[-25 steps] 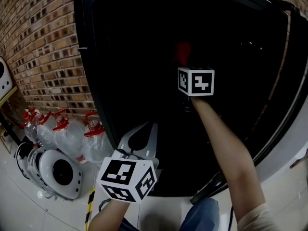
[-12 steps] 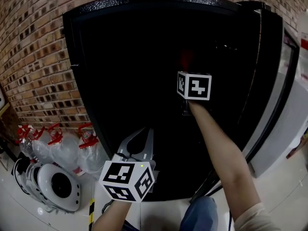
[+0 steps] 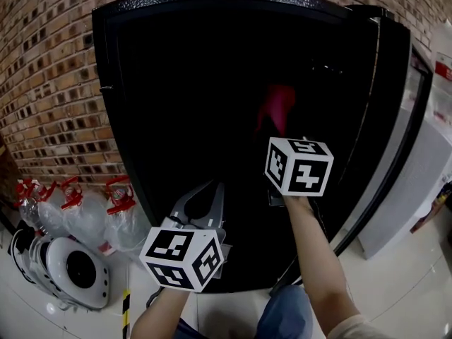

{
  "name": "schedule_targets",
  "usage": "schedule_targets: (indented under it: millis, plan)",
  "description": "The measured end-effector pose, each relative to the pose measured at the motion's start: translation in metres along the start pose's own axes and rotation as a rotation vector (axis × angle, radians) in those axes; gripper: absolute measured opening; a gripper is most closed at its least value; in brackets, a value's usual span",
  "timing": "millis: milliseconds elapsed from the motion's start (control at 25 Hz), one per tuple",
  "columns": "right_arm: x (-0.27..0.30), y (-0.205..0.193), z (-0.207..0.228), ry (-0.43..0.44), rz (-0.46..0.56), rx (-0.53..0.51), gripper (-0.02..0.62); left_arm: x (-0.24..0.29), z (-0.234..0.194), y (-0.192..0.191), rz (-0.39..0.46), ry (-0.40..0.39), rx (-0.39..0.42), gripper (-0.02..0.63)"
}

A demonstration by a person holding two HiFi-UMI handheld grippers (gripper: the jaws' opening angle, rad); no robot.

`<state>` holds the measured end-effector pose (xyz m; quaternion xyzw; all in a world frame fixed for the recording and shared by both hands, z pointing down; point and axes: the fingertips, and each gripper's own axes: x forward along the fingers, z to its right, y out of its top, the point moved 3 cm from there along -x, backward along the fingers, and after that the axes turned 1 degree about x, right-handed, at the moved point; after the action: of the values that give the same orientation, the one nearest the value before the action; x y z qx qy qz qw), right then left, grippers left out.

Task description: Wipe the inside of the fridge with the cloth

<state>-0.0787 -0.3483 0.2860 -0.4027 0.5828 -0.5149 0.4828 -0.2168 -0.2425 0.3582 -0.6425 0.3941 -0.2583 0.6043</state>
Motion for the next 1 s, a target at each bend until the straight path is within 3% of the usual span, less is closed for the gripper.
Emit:
schedule_targets:
  millis: [320, 520, 600, 800, 1000]
  plan:
    - [-0.074, 0.020, -0.005, -0.021, 0.079, -0.077, 0.064, -0.004, -0.004, 0.010, 0.021, 0.028, 0.015, 0.009]
    - [-0.083, 0.022, -0.008, -0.012, 0.091, -0.097, 0.064, -0.003, -0.003, 0.005, 0.008, 0.038, 0.019, 0.009]
    - [-0.088, 0.021, -0.021, 0.038, 0.104, -0.087, 0.064, -0.005, -0.005, 0.005, 0.008, 0.054, 0.025, 0.009]
    - [-0.094, 0.012, -0.076, 0.273, 0.170, -0.022, 0.064, -0.023, -0.017, 0.021, 0.048, 0.110, 0.032, 0.009]
    - [-0.076, -0.028, -0.124, 0.427, 0.109, -0.025, 0.064, -0.045, -0.027, 0.038, 0.074, 0.162, 0.053, 0.009]
